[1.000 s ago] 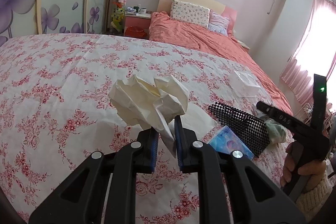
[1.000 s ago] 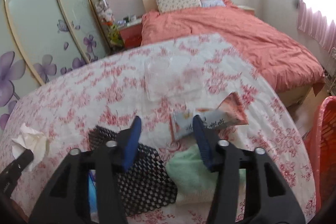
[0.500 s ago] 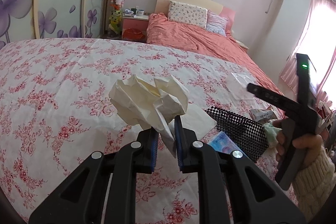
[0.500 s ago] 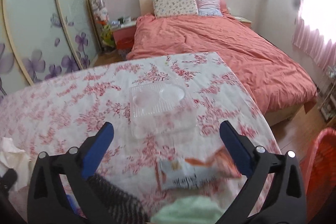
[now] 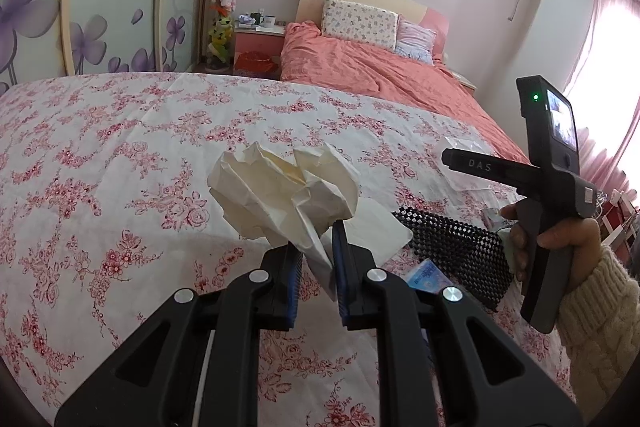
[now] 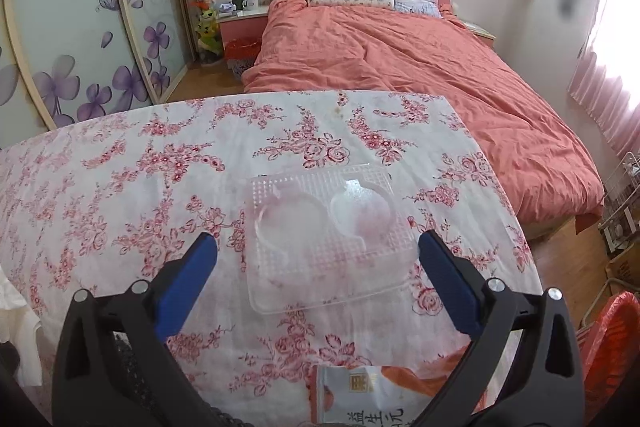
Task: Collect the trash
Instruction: 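Grasp the clear plastic container with the right tool while the left tool holds the tissue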
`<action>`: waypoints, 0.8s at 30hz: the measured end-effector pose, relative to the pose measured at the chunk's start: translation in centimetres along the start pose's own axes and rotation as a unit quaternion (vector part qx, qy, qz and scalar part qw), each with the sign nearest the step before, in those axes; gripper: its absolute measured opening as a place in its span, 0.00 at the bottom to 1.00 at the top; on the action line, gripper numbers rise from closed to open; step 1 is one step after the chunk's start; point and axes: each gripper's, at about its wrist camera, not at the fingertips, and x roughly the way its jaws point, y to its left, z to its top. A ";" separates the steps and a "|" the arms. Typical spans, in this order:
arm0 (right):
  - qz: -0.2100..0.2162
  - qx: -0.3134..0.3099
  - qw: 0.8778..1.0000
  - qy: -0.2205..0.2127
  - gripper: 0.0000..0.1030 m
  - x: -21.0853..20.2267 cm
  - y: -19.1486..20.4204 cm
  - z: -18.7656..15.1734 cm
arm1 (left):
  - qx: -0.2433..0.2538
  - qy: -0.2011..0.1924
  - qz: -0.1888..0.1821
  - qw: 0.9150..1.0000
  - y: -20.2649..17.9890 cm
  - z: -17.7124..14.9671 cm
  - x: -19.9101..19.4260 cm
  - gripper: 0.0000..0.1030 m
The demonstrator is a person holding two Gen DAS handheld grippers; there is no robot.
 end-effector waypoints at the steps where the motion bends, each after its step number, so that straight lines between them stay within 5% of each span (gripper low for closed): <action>1: 0.005 0.002 1.000 0.005 0.83 0.2 0.0 0.0 | 0.000 0.000 0.000 1.000 0.0 0.0 0.0 0.14; 11: 0.030 0.030 0.999 -0.006 0.77 -1.1 -1.2 -0.7 | 0.004 0.000 0.001 1.000 -0.7 0.1 -0.1 0.14; 24: 0.049 0.043 0.996 -0.058 0.76 -9.1 -3.7 -3.2 | 0.021 -0.010 -0.009 1.000 -3.4 0.1 -2.0 0.14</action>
